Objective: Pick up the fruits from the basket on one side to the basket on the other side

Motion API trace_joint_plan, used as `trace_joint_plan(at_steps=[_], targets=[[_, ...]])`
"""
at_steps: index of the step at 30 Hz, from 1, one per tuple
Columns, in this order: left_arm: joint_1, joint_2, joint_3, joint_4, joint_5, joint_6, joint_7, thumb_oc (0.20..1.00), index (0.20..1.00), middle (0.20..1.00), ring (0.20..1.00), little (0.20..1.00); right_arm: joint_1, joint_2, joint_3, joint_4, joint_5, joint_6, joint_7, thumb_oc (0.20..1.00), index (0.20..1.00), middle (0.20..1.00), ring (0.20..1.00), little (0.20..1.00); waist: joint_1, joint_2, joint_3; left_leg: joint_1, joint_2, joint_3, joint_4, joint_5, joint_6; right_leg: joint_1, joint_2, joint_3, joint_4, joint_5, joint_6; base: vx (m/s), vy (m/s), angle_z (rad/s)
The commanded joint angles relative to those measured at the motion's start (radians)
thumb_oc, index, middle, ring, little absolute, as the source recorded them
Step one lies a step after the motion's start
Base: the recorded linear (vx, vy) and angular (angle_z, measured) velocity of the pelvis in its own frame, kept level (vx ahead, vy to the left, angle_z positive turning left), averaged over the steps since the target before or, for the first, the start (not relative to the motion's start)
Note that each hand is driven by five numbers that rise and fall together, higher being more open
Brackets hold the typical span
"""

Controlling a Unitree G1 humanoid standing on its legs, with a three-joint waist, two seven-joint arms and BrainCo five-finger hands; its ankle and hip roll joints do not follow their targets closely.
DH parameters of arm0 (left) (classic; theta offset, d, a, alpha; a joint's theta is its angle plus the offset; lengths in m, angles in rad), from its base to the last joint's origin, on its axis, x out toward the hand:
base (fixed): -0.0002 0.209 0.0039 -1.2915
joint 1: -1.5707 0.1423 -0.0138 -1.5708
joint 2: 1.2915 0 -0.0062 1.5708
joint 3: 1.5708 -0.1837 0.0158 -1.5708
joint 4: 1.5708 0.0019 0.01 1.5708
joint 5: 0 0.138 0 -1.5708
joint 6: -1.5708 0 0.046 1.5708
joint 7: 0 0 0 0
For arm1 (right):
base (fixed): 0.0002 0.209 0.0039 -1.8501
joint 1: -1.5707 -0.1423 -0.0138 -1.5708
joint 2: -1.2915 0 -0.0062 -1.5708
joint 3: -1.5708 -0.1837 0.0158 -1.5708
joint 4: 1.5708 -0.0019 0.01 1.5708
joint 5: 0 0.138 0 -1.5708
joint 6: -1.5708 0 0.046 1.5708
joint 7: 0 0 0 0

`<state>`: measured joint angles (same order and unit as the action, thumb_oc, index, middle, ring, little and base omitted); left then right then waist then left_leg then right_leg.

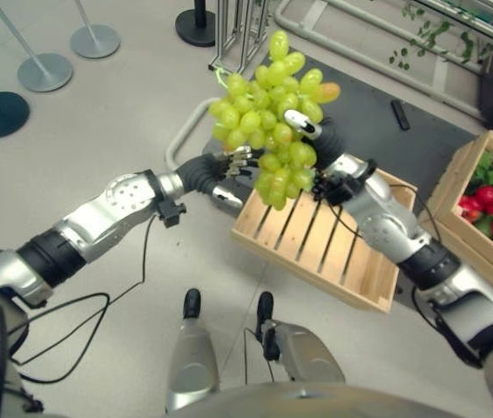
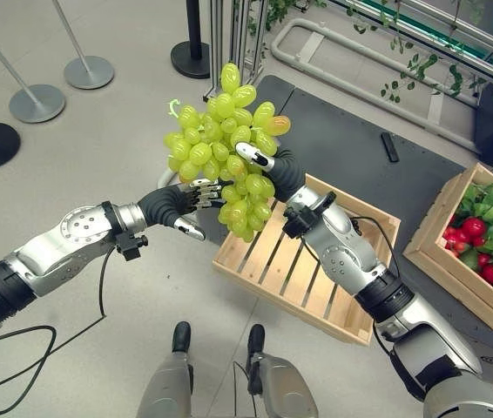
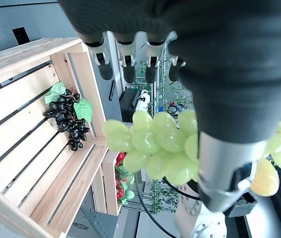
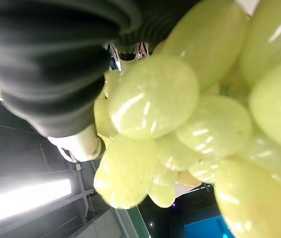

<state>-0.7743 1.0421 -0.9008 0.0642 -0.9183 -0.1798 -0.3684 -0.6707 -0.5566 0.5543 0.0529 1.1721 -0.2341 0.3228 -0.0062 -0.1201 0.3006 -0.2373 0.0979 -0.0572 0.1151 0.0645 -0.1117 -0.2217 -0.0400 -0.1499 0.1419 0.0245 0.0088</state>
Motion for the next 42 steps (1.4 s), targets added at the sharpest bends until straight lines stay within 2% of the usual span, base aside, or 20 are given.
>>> trace_joint_plan(at_steps=[1, 7, 14, 16, 27, 42], targets=[[-0.03, -0.015, 0.083, -0.02, -0.028, -0.033, -0.004, 1.0, 1.0, 1.0, 1.0, 1.0, -0.052, 0.025, -0.062, -0.054, 0.023, -0.054, 0.022, 0.2, 0.2, 0.2, 0.2, 0.2, 0.015, -0.023, -0.016, 0.018, -0.022, 0.012, 0.037, -0.055, 0.031, 0.031, -0.096, -0.011, 0.065, -0.028, 0.136, 0.0, 0.0, 0.0], [-0.102, -0.037, 0.052, -0.008, -0.022, -0.041, 0.005, 1.0, 1.0, 1.0, 1.0, 1.0, -0.049, 0.039, -0.031, -0.032, 0.02, -0.035, 0.025, 0.2, 0.2, 0.2, 0.2, 0.2, 0.013, -0.022, -0.018, 0.02, -0.022, 0.011, 0.034, -0.054, 0.032, 0.03, -0.097, -0.014, 0.067, -0.027, 0.137, 0.0, 0.0, 0.0], [-0.202, -0.061, -0.034, -0.02, -0.023, -0.03, -0.007, 1.0, 1.0, 1.0, 1.0, 1.0, -0.053, 0.041, 0.002, -0.029, 0.005, -0.017, 0.029, 0.2, 0.2, 0.2, 0.2, 0.2, 0.006, -0.021, -0.018, 0.019, -0.022, 0.014, 0.037, -0.056, 0.033, 0.027, -0.098, -0.012, 0.068, -0.026, 0.138, 0.0, 0.0, 0.0], [-0.252, -0.066, -0.078, -0.033, -0.029, -0.025, -0.017, 1.0, 1.0, 1.0, 1.0, 1.0, -0.062, 0.032, 0.016, -0.036, -0.002, -0.012, 0.029, 0.2, 0.2, 0.2, 0.2, 0.2, 0.002, -0.02, -0.02, 0.021, -0.021, 0.016, 0.032, -0.056, 0.031, 0.027, -0.098, -0.012, 0.066, -0.026, 0.14, 0.0, 0.0, 0.0], [-0.36, -0.059, -0.188, -0.095, -0.067, -0.009, -0.049, 1.0, 1.0, 1.0, 1.0, 1.0, -0.096, -0.022, 0.009, -0.023, -0.029, -0.025, 0.009, 0.2, 0.2, 0.2, 0.2, 0.2, -0.005, -0.022, -0.023, 0.025, -0.021, 0.023, 0.04, -0.061, 0.033, 0.028, -0.098, -0.008, 0.07, -0.024, 0.145, 0.0, 0.0, 0.0], [-0.386, -0.092, -0.241, -0.1, -0.066, 0.012, -0.052, 1.0, 1.0, 1.0, 1.0, 1.0, -0.133, -0.003, 0.018, 0.02, -0.059, -0.03, -0.025, 0.2, 0.2, 0.2, 0.2, 0.2, -0.01, -0.017, -0.022, 0.026, -0.019, 0.029, 0.047, -0.067, 0.034, 0.025, -0.1, 0.0, 0.074, -0.025, 0.145, 0.0, 0.0, 0.0]])
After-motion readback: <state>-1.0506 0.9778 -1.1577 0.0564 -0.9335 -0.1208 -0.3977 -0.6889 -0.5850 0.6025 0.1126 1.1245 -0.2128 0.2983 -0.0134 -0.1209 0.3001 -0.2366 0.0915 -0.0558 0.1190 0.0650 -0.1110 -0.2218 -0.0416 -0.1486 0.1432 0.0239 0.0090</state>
